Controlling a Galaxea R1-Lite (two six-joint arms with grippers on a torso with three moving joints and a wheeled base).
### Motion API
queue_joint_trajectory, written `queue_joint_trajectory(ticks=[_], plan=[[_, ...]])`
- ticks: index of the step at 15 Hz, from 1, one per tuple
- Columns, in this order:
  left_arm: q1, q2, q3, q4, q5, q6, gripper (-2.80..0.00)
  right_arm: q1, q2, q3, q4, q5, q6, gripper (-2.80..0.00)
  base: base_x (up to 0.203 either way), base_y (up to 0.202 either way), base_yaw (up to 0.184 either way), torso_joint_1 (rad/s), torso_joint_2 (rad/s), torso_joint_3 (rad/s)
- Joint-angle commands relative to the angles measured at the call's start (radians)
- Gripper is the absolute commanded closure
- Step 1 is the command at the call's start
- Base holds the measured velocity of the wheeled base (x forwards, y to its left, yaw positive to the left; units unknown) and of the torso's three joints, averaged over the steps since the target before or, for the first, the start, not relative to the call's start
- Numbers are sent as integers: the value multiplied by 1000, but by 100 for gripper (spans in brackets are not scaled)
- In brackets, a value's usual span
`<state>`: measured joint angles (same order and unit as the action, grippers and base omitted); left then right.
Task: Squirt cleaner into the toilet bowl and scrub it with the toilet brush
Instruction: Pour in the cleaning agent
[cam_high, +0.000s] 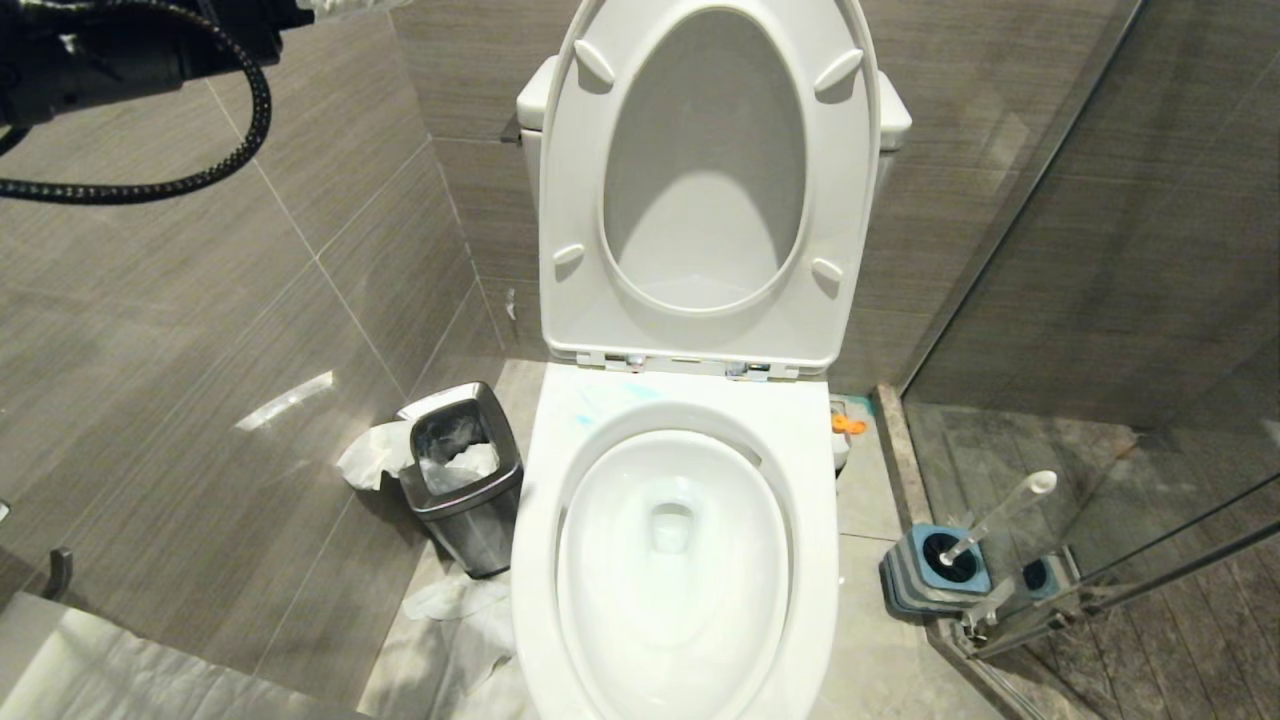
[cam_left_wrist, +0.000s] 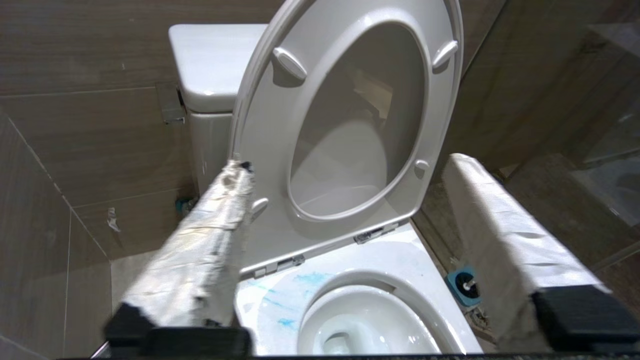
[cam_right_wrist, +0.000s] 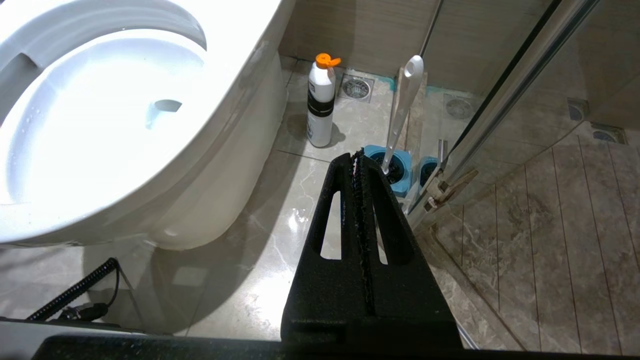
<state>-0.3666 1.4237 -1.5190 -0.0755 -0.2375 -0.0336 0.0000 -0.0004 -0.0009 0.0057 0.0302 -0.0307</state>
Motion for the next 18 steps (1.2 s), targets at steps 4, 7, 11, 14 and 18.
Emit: queue_joint_trajectory(ticks=[4,7,11,14,18], plan=[[-3,-31,42,-8,0,11,0,0,0,-1,0,0,0,0,0,0,0,0,0,0],[2,-39,42,-7,16,11,0,0,0,0,0,0,-1,0,0,0,0,0,0,0],[3,-88,56,-6,134,9,0,0,0,0,0,0,0,0,0,0,0,0,0,0],[11,-175,88,0,226,8,0,0,0,0,0,0,-1,0,0,0,0,0,0,0],[113,-328,249,0,258,3,0,0,0,-1,0,0,0,0,0,0,0,0,0,0]])
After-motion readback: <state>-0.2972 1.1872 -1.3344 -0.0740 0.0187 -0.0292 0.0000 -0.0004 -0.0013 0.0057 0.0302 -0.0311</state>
